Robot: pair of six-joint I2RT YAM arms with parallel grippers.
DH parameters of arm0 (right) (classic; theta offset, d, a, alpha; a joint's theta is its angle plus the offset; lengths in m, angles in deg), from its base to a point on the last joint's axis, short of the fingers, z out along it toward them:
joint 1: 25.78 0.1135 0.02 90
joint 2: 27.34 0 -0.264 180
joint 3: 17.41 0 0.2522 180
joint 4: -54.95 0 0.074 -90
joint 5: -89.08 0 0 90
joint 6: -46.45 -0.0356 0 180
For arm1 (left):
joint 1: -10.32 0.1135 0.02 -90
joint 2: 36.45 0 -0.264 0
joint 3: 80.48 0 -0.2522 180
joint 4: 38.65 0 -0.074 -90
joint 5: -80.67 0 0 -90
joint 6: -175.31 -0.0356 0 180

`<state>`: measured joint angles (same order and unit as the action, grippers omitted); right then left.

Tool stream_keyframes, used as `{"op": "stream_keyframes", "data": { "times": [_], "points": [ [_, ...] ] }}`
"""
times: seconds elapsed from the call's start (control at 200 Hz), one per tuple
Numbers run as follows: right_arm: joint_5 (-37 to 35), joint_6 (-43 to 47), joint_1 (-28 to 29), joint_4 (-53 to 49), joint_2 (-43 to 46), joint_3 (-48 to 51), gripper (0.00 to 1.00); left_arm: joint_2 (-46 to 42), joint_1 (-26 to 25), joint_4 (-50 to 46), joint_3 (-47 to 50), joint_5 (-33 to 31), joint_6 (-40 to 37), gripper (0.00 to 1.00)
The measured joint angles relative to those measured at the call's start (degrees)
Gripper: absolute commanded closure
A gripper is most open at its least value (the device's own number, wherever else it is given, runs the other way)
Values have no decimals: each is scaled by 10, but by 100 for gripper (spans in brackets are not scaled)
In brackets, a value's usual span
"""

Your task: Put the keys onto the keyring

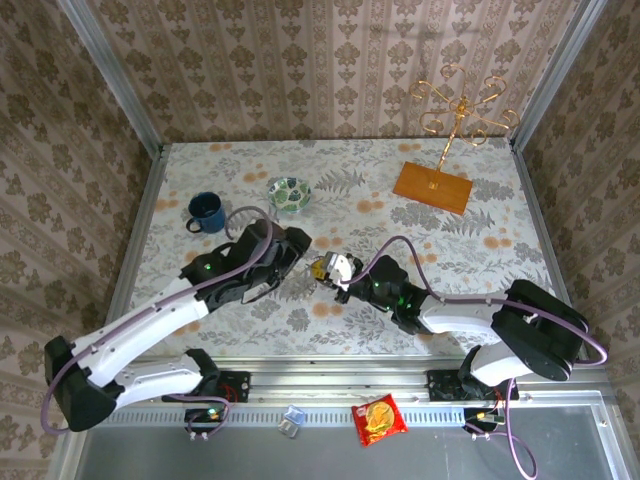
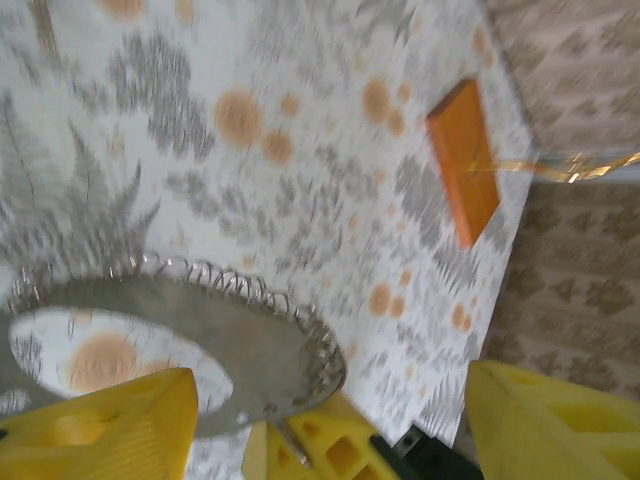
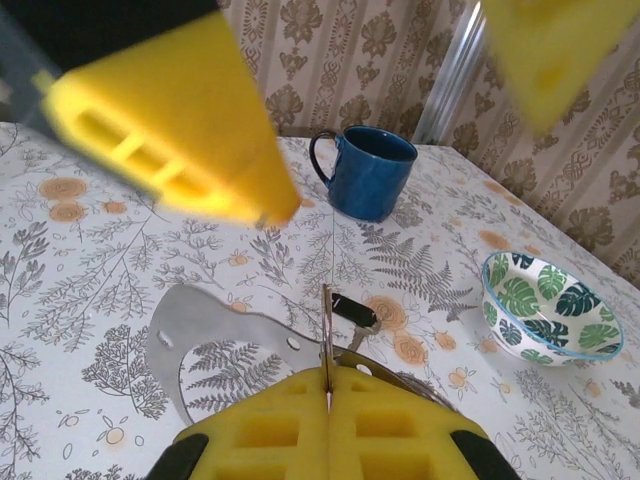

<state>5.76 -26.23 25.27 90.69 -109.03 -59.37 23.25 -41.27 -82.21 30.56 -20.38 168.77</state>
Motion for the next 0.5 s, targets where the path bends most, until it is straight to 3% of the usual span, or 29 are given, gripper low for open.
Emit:
{"op": "stream_keyframes", "data": {
  "times": [0.09, 0.255, 0.38, 0.5],
  "points": [
    [8, -9, -3, -6, 2, 2, 100, -32, 10, 14, 1, -44, -107, 27],
    [28, -14, -10, -29, 24, 6, 100, -100, 35, 91, 38, -69, -426, 32],
    [42, -15, -13, -41, 32, 6, 100, -142, 69, 122, 112, -22, -665, 39],
    [51, -14, -14, -57, 36, 6, 100, -152, 119, 126, 190, 72, -826, 47]
  ]
}}
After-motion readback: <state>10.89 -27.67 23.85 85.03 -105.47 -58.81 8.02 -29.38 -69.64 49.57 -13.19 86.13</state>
